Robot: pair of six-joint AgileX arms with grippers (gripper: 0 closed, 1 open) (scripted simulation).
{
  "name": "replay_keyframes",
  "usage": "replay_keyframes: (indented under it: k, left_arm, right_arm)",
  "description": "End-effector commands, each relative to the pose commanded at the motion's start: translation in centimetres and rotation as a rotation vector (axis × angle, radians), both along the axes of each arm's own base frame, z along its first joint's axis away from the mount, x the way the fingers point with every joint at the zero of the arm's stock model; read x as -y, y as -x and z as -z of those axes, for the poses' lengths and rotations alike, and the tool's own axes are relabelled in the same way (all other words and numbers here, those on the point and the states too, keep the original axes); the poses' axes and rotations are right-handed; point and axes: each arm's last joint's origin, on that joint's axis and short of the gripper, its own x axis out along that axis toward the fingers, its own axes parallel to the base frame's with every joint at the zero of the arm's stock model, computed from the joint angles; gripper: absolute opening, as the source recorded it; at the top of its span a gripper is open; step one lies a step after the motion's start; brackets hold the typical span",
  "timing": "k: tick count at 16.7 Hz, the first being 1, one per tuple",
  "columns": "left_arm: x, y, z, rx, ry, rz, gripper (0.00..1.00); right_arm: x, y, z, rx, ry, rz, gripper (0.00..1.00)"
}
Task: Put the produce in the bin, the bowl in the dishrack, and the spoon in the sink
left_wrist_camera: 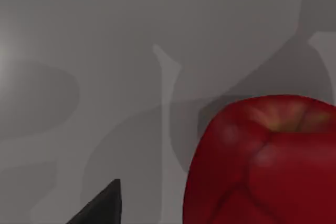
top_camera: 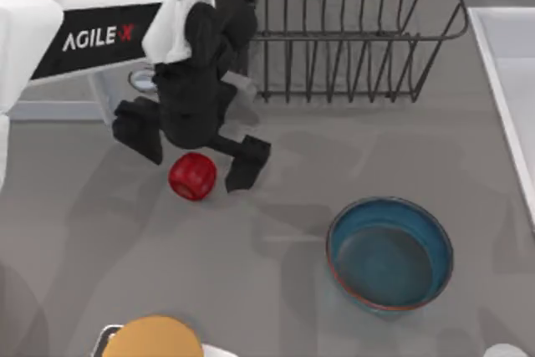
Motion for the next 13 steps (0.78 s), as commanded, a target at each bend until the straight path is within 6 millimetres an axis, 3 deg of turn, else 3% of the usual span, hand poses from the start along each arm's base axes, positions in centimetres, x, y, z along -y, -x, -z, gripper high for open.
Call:
replay_keyframes:
  k: [3, 7, 13]
  left_arm:
    - [-0.2, 0.0, 2.5, -0.003, -0.002, 0.0, 1.0]
    - [-0.2, 0.0, 2.7, -0.004, -0.003, 0.0, 1.0]
    - [-0.2, 0.0, 2.7, -0.004, -0.003, 0.0, 0.55]
  right_arm:
    - [0.0, 0.0, 0.0, 0.0, 0.0, 0.0, 1.0]
    - [0.0, 0.0, 0.0, 0.0, 0.0, 0.0, 1.0]
    - [0.0, 0.0, 0.0, 0.0, 0.0, 0.0, 1.0]
